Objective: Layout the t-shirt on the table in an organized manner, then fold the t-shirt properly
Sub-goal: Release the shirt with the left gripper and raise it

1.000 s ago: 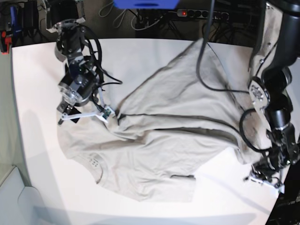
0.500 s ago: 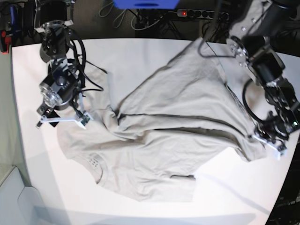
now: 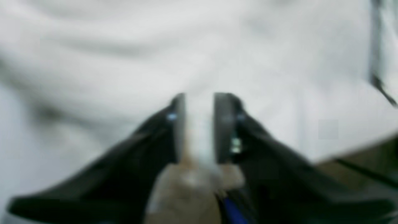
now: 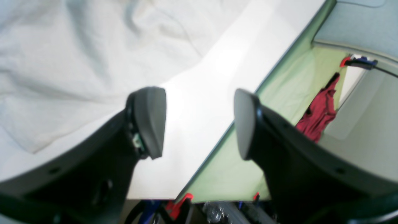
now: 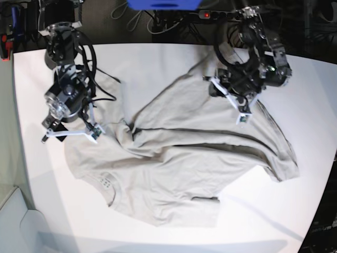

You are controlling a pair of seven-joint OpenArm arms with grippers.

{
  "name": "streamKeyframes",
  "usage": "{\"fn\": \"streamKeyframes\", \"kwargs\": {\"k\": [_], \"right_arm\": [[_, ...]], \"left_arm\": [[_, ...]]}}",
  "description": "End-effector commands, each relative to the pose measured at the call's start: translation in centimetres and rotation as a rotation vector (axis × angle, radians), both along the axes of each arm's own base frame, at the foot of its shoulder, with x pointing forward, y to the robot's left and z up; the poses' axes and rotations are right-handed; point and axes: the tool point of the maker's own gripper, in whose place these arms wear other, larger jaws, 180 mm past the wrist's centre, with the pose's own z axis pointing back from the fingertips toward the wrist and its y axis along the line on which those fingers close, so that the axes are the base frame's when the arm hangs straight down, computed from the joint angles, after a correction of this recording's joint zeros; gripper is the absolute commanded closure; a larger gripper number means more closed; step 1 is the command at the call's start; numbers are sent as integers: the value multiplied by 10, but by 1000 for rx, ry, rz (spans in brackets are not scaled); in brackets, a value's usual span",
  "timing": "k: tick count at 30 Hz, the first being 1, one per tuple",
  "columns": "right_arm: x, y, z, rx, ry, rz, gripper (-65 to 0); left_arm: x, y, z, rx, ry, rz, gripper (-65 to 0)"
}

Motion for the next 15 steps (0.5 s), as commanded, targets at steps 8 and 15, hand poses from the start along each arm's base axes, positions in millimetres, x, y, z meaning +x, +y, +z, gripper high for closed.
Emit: {"fn": "streamKeyframes", "kwargs": {"k": [8,15], "right_arm": [[2,-3,7,-11,-22,-1,-348],[-2,-3,4,-11,-12,-3,-348]], "left_arm": [[-12,-16,-15,-44,-23,-9,-277],[-9,10,-17,-29,-21,78,-58]]}}
